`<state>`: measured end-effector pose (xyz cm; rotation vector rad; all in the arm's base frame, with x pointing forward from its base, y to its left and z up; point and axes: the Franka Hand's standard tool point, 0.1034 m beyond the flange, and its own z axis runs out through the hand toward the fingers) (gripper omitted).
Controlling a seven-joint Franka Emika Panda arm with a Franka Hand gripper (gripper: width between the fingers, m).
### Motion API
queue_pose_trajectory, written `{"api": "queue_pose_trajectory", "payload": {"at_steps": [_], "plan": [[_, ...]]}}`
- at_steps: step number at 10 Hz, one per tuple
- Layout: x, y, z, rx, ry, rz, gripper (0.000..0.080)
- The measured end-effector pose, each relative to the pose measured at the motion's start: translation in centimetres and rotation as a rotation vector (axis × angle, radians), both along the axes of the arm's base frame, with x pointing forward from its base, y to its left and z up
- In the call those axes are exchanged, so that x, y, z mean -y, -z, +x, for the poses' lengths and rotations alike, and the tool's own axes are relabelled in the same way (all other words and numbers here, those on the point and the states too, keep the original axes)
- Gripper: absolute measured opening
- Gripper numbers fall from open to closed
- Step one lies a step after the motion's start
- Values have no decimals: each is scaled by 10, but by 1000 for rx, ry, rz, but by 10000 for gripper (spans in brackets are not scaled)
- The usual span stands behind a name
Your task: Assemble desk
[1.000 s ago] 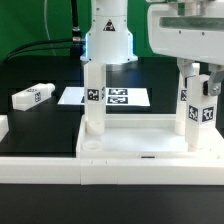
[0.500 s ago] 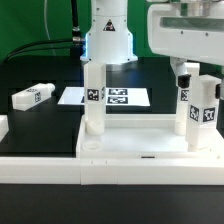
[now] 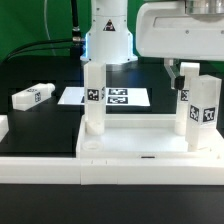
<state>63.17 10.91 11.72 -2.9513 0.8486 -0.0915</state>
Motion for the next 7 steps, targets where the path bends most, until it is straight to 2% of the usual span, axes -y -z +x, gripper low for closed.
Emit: {"api": "queue_pose_trajectory", "payload": {"at_steps": [4, 7], "plan": [[-3, -2, 5, 46, -452, -36, 649], [-7, -1, 5, 63, -605, -50, 649]]}}
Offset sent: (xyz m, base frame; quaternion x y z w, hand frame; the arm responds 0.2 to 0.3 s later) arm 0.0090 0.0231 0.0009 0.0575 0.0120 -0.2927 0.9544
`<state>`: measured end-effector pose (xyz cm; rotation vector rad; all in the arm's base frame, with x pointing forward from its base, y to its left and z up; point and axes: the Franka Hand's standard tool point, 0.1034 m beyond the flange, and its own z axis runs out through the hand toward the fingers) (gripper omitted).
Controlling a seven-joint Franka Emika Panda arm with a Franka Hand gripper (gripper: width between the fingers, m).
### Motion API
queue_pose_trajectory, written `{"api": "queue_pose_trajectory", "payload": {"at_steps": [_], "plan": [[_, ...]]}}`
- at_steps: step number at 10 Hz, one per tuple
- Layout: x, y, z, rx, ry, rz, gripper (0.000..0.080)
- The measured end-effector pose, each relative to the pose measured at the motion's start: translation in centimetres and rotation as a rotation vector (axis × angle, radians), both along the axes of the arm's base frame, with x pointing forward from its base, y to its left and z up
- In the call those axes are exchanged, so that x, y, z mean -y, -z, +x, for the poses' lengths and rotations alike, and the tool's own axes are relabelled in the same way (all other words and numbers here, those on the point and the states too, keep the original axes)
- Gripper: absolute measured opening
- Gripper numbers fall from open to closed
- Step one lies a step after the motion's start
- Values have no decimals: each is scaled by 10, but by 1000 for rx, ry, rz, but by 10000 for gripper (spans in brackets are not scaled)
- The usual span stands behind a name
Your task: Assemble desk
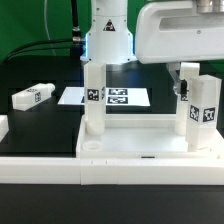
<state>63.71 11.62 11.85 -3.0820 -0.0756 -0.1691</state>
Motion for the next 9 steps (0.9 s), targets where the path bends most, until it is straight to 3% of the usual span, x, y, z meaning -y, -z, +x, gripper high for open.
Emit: {"api": "queue_pose_trajectory", "payload": {"at_steps": [3, 5, 6, 7, 9], "plan": [[-2, 1, -1, 6, -121, -24, 622], [0, 1, -1, 6, -118, -24, 351], [1, 1, -1, 6, -117, -24, 351], [1, 1, -1, 6, -117, -24, 288], [1, 1, -1, 4, -83, -20, 288]]}}
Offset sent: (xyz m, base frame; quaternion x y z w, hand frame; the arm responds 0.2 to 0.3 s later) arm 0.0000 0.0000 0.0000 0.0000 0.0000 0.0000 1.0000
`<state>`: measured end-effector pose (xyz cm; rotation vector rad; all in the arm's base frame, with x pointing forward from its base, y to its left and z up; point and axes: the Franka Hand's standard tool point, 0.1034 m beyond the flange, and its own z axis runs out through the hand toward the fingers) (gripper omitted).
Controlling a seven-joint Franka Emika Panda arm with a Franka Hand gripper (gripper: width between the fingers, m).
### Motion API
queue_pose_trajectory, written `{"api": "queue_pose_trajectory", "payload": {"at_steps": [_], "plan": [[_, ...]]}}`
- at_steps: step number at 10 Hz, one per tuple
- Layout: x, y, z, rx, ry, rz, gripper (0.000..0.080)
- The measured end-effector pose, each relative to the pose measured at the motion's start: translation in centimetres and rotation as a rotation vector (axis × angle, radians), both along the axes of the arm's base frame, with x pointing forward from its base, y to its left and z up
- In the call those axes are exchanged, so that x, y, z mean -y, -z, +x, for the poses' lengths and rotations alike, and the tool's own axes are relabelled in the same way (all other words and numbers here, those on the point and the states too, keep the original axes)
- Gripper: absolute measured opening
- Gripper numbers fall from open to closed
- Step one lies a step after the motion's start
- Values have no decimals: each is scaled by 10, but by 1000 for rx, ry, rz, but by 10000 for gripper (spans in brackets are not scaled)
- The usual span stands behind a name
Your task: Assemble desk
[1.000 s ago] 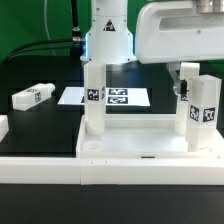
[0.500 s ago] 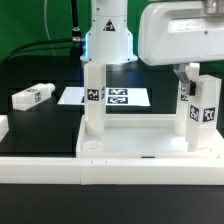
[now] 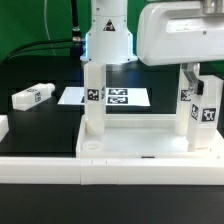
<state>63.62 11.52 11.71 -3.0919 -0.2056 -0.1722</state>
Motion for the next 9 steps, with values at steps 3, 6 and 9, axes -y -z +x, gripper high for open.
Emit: {"api": "queue_pose_trajectory", "payload": {"at_steps": [3, 6, 9], "plan": [[5, 1, -2, -33, 393, 43, 288], [10, 2, -2, -47, 715, 73, 288], [13, 2, -1, -54, 934, 92, 289]]}}
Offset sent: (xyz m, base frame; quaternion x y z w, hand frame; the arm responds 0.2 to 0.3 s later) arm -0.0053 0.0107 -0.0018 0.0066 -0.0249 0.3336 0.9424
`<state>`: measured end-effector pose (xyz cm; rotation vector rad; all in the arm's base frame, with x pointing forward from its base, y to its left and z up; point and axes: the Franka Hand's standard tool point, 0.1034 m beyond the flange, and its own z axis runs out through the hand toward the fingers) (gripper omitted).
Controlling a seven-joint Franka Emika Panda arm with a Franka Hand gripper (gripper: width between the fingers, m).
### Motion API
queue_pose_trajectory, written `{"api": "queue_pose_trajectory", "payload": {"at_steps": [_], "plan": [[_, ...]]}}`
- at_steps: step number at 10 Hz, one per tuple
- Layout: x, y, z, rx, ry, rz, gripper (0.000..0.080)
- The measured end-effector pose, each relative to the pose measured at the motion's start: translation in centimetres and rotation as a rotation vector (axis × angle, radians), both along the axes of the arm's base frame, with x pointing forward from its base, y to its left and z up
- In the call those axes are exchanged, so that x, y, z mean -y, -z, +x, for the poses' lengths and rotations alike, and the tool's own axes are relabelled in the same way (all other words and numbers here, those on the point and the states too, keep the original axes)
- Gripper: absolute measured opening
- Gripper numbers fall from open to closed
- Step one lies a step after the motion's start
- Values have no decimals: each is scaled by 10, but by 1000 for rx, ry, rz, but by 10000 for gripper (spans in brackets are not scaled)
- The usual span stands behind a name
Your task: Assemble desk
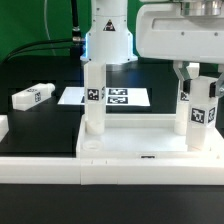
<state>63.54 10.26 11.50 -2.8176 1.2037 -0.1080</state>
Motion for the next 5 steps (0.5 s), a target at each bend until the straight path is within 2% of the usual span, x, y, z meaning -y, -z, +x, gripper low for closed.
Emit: {"api": "queue_pose_trajectory", "payload": {"at_steps": [2, 5], "plan": [[2, 0, 0, -6, 130, 12, 289], [5, 2, -3, -10, 556, 107, 290]]}}
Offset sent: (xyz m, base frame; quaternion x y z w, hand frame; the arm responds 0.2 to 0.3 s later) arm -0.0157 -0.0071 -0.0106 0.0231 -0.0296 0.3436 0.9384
